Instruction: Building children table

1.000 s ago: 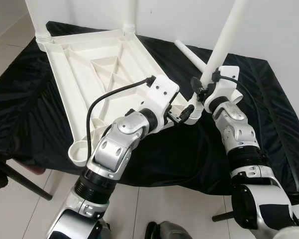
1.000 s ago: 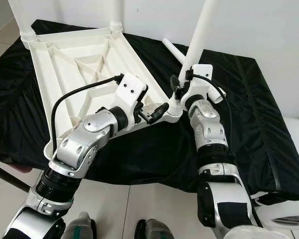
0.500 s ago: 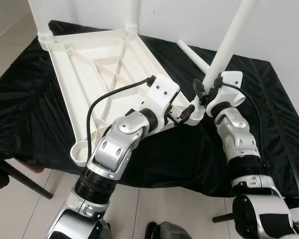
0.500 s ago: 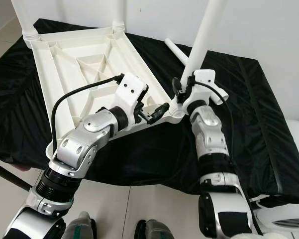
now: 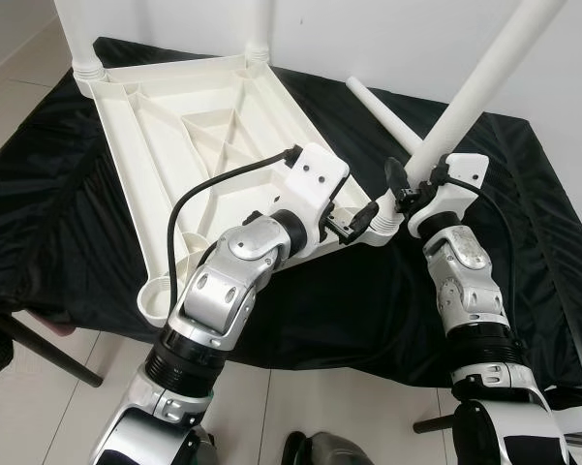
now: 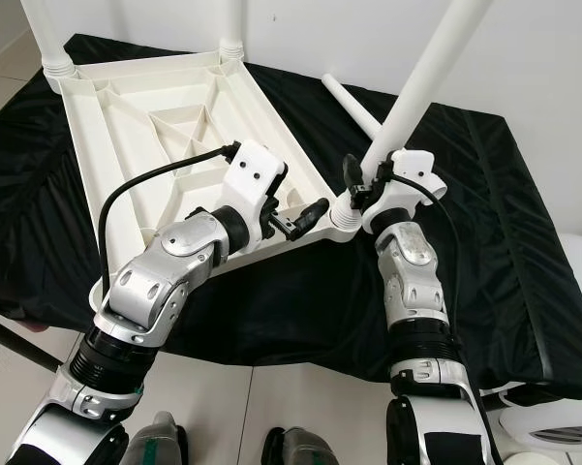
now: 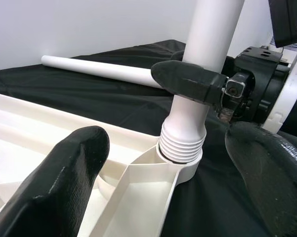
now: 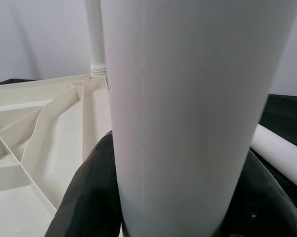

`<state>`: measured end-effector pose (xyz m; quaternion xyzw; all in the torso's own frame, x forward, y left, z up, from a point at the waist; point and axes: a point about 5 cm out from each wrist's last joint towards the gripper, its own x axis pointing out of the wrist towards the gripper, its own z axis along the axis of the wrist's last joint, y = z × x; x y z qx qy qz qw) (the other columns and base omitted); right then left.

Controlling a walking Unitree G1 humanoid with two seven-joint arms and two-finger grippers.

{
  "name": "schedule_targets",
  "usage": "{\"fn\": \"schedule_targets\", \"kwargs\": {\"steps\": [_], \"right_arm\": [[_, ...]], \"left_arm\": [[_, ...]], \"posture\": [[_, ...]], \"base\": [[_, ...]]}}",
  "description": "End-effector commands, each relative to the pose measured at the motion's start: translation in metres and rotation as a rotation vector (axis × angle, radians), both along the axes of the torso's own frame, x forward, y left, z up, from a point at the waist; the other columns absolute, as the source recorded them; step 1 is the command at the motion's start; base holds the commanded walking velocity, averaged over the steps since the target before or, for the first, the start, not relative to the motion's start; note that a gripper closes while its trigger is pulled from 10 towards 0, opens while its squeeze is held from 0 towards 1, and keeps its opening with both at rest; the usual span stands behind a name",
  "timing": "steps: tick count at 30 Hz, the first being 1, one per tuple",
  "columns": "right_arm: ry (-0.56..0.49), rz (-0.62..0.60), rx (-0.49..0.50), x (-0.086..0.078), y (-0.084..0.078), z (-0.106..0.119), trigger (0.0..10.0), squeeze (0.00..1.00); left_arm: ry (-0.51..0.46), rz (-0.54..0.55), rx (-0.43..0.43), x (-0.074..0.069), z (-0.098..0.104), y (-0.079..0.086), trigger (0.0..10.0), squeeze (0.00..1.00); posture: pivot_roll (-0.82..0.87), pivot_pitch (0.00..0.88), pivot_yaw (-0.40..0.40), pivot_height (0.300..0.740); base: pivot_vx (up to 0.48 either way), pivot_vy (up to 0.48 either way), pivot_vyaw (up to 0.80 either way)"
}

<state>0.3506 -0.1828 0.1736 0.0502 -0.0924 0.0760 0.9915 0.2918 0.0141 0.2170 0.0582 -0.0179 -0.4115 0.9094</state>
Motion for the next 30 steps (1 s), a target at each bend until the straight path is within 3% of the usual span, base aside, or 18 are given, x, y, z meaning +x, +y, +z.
{"fn": "schedule_targets", "kwargs": {"steps": [1,14,30], "right_arm": [[0.170,-0.047,0.010,-0.004,-0.011,-0.035,10.0,0.00],[0.201,0.004,-0.037,0.008,-0.004,-0.029,10.0,0.00],[0.209,-0.005,-0.043,-0.003,-0.002,-0.043,10.0,0.00]], "left_arm": [[-0.009,0.022,0.001,-0.001,0.002,-0.002,10.0,0.00],[-0.008,0.026,0.001,-0.002,0.002,-0.001,10.0,0.00],[-0.006,0.029,-0.004,-0.003,0.002,-0.001,10.0,0.00]], "posture": [[0.07,0.076,-0.102,0.740],[0.08,0.080,-0.107,0.740],[0.07,0.083,-0.104,0.740]], "base": [[0.000,0.000,0.00],[0.000,0.000,0.00],[0.000,0.000,0.00]]}}
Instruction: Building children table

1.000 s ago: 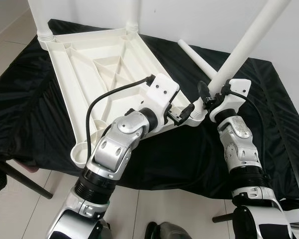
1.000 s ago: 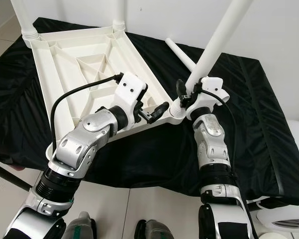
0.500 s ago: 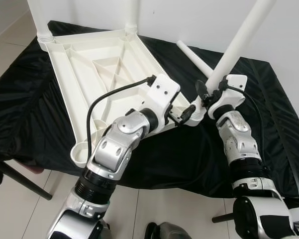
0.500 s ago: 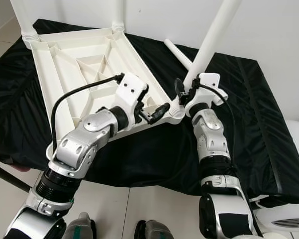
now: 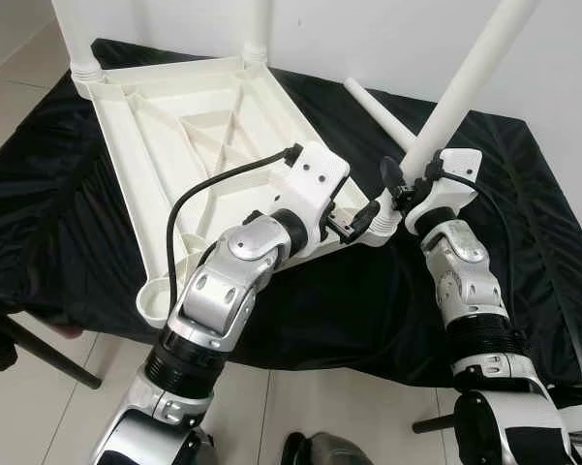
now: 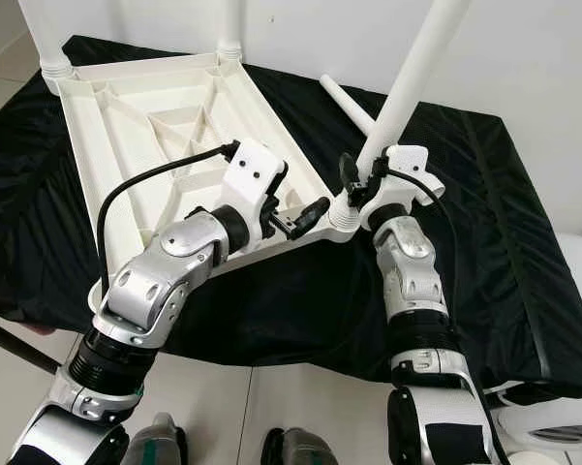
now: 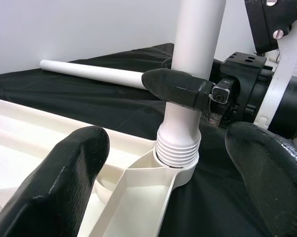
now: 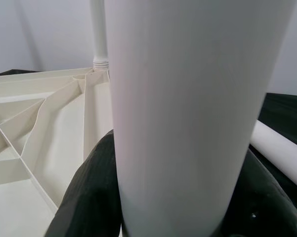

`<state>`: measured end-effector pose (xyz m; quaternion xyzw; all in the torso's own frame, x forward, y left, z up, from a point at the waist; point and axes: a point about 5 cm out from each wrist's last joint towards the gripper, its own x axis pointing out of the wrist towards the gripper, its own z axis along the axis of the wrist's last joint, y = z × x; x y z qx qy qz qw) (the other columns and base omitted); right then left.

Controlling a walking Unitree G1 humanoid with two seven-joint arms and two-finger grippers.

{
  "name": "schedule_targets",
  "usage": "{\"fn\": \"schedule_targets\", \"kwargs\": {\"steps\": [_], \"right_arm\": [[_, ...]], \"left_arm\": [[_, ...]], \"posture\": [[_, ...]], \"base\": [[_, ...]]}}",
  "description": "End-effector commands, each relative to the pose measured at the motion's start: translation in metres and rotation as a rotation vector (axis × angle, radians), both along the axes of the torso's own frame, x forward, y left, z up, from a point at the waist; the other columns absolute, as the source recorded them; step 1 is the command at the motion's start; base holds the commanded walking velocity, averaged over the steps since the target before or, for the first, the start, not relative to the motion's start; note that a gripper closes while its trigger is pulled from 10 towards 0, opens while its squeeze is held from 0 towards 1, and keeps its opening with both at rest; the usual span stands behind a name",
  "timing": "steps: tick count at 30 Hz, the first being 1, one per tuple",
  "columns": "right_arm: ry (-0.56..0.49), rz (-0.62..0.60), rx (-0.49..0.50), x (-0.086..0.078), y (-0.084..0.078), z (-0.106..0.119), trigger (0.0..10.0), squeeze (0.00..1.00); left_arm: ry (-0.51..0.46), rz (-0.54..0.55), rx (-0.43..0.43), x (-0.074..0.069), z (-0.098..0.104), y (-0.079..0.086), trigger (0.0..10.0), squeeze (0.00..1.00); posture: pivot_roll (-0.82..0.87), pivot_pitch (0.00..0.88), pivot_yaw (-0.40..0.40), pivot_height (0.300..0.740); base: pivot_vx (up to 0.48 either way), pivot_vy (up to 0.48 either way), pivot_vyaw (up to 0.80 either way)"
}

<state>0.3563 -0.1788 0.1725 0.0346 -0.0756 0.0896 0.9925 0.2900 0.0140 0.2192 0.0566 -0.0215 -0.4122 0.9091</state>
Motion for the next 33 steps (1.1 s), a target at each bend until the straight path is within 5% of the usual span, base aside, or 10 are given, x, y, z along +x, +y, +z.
{"fn": "schedule_targets", "kwargs": {"steps": [1,33], "right_arm": [[0.179,-0.034,-0.009,-0.009,-0.006,-0.042,10.0,0.00],[0.132,-0.260,0.037,-0.007,0.006,-0.035,10.0,0.00]], "left_arm": [[-0.001,0.031,0.001,-0.001,0.000,-0.001,10.0,0.00],[-0.002,0.034,-0.002,0.000,0.002,-0.001,10.0,0.00]], "posture": [[0.07,0.083,-0.104,0.740],[0.07,0.078,-0.107,0.740]], "base": [[0.000,0.000,0.00],[0.000,0.000,0.00]]}}
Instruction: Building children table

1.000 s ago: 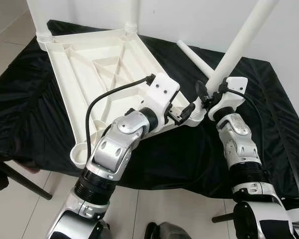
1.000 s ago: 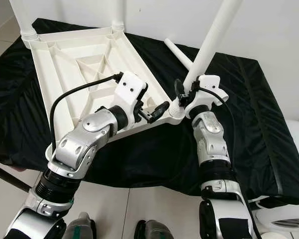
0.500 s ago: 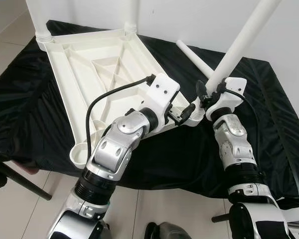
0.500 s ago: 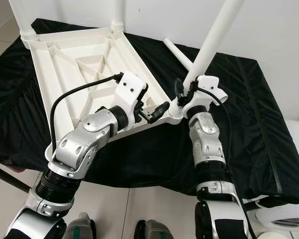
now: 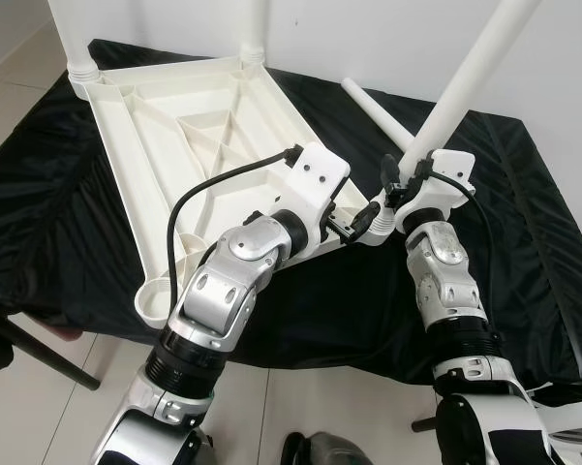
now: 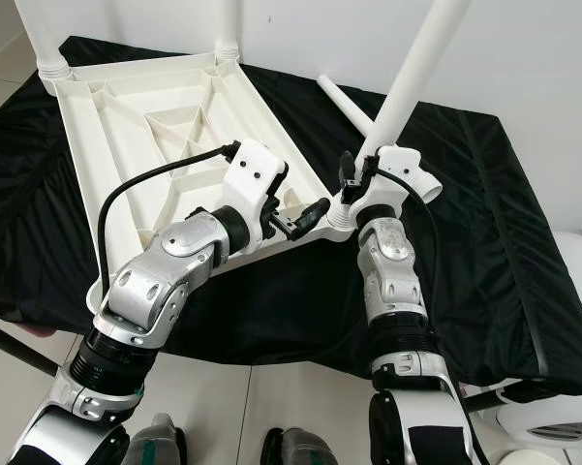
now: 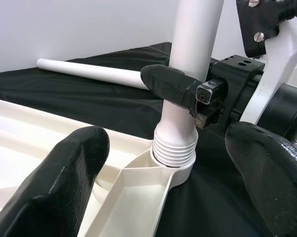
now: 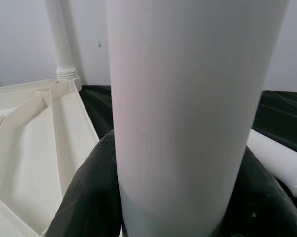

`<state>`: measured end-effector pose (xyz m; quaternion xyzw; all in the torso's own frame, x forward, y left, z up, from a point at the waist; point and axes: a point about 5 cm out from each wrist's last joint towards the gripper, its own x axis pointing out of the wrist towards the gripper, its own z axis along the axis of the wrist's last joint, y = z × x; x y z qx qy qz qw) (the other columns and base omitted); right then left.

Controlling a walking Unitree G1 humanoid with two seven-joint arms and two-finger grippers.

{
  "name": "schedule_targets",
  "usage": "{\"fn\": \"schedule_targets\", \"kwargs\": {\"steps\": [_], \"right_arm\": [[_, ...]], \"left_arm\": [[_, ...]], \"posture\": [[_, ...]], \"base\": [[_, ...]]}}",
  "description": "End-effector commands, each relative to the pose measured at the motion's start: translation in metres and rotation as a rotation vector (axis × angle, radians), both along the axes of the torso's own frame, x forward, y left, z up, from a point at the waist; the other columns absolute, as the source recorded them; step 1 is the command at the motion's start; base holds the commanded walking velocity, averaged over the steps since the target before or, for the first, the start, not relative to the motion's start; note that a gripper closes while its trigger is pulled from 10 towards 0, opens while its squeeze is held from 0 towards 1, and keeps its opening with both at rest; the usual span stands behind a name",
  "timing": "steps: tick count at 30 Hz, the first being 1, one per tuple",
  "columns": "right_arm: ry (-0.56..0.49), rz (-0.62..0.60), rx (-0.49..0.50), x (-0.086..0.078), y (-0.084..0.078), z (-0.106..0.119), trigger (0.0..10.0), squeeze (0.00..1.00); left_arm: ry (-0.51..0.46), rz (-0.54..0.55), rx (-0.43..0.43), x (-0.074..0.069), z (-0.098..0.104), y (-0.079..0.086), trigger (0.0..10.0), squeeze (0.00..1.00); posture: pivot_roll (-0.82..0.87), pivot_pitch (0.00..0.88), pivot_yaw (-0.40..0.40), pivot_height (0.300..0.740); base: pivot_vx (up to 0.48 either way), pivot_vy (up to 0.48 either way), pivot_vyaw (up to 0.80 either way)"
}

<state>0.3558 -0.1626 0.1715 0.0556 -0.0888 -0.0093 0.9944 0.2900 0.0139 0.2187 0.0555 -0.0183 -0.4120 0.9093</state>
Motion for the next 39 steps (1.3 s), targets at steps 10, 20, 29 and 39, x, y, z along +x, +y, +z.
{"fn": "schedule_targets", "kwargs": {"steps": [10,20,29,39], "right_arm": [[0.140,-0.171,-0.009,-0.0099,-0.0100,-0.0344,10.0,0.00],[0.125,-0.233,-0.016,-0.0116,-0.0055,-0.0325,10.0,0.00],[0.129,-0.289,-0.008,-0.0132,-0.0056,-0.0335,10.0,0.00],[0.146,-0.438,-0.016,-0.0153,-0.0141,-0.0353,10.0,0.00]], "left_arm": [[-0.011,0.031,-0.001,0.0005,0.0026,-0.0007,10.0,0.00],[-0.012,0.032,-0.001,0.0005,0.0034,0.0004,10.0,0.00],[-0.013,0.032,0.000,0.0001,0.0034,0.0008,10.0,0.00],[-0.009,0.028,-0.001,-0.0014,0.0036,0.0003,10.0,0.00]], "posture": [[0.08,0.077,-0.105,0.740],[0.09,0.076,-0.103,0.740],[0.09,0.076,-0.100,0.740],[0.09,0.086,-0.092,0.740]], "base": [[0.000,0.000,0.00],[0.000,0.000,0.00],[0.000,0.000,0.00],[0.000,0.000,0.00]]}}
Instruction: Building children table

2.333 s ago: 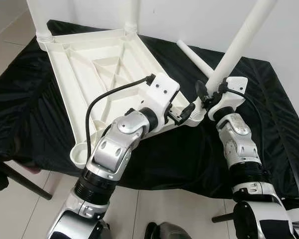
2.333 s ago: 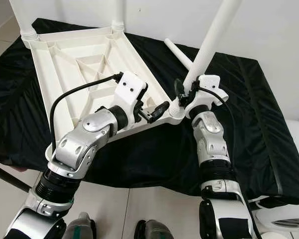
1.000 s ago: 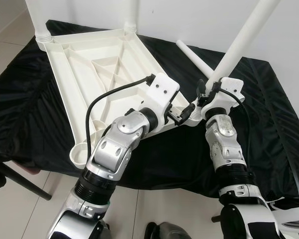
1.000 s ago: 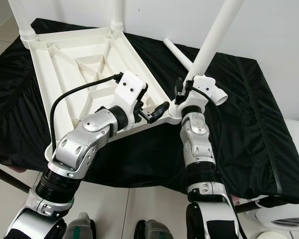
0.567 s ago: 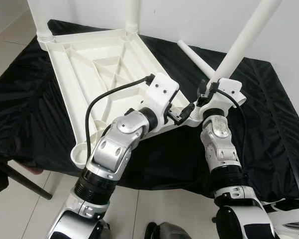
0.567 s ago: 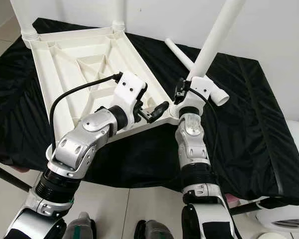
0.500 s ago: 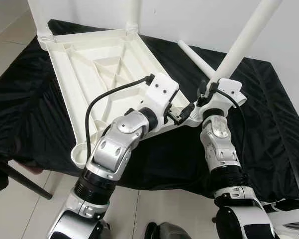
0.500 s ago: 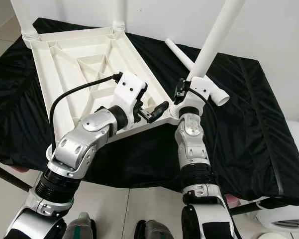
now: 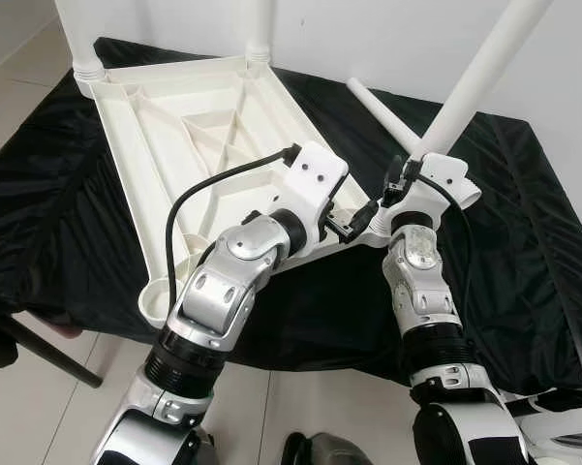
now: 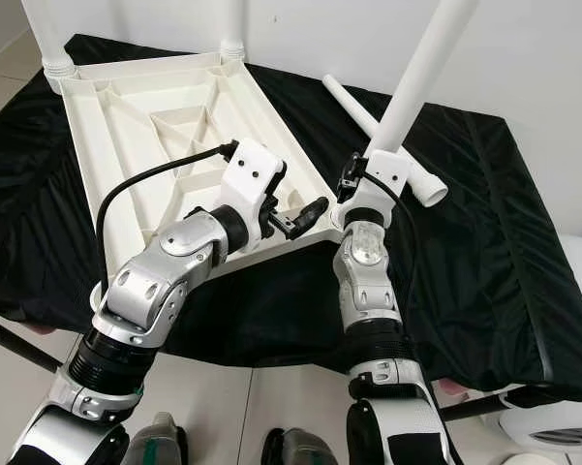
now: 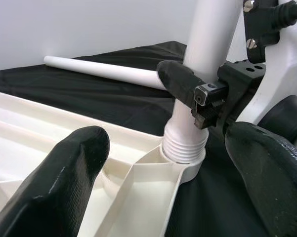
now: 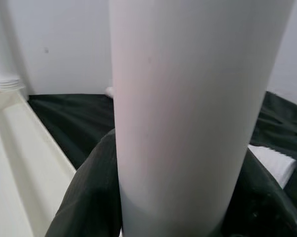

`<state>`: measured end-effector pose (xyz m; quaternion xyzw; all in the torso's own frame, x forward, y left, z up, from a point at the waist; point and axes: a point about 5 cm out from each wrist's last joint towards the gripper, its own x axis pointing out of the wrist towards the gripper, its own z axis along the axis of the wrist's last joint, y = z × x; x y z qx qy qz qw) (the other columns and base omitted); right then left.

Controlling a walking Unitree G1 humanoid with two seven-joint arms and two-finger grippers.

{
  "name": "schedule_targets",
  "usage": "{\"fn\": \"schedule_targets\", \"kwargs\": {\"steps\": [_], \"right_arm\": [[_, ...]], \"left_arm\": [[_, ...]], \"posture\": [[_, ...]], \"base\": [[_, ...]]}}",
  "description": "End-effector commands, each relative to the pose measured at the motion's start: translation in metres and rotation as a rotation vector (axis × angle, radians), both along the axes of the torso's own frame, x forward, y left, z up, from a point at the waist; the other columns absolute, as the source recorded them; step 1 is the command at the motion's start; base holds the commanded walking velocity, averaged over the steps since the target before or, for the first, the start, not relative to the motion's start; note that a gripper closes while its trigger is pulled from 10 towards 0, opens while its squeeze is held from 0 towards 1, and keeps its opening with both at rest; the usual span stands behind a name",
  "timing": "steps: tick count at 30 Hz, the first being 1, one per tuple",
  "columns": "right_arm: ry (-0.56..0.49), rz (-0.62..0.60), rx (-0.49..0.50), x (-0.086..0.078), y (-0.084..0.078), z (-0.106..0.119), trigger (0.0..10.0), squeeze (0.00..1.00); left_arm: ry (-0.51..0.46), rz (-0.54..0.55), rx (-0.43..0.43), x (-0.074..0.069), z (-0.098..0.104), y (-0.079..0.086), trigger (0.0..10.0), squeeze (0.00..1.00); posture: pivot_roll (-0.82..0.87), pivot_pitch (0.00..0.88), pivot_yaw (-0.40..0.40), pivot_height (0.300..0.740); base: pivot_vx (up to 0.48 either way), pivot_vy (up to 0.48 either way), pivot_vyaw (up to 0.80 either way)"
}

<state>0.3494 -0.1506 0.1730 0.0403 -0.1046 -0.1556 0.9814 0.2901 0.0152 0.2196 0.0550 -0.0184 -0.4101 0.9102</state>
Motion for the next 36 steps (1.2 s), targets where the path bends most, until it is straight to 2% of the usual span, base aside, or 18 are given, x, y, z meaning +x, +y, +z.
{"fn": "schedule_targets", "kwargs": {"steps": [1,10,20,25,36], "right_arm": [[0.162,-0.179,0.023,-0.010,-0.029,-0.037,10.0,0.00],[0.146,-0.294,0.073,-0.013,-0.035,-0.038,10.0,0.00],[0.159,-0.318,0.094,-0.014,-0.038,-0.040,10.0,0.00],[0.188,-0.419,0.154,-0.019,-0.053,-0.046,10.0,0.00],[0.184,-0.491,0.173,-0.026,-0.064,-0.050,10.0,0.00]], "left_arm": [[-0.008,0.022,0.001,-0.002,0.003,-0.001,10.0,0.00],[-0.008,0.011,0.004,-0.003,0.002,-0.002,10.0,0.00],[-0.009,0.003,0.005,-0.003,0.002,-0.003,10.0,0.00],[-0.011,-0.006,0.006,-0.004,0.003,-0.005,10.0,0.00],[-0.009,-0.013,0.005,-0.004,0.003,-0.006,10.0,0.00]], "posture": [[0.09,0.086,-0.091,0.740],[0.09,0.081,-0.084,0.740],[0.08,0.075,-0.081,0.740],[0.08,0.070,-0.077,0.740],[0.08,0.077,-0.072,0.740]], "base": [[0.000,0.000,0.00],[0.000,0.000,0.00],[0.000,0.000,0.00],[0.000,0.000,0.00],[0.000,0.000,0.00]]}}
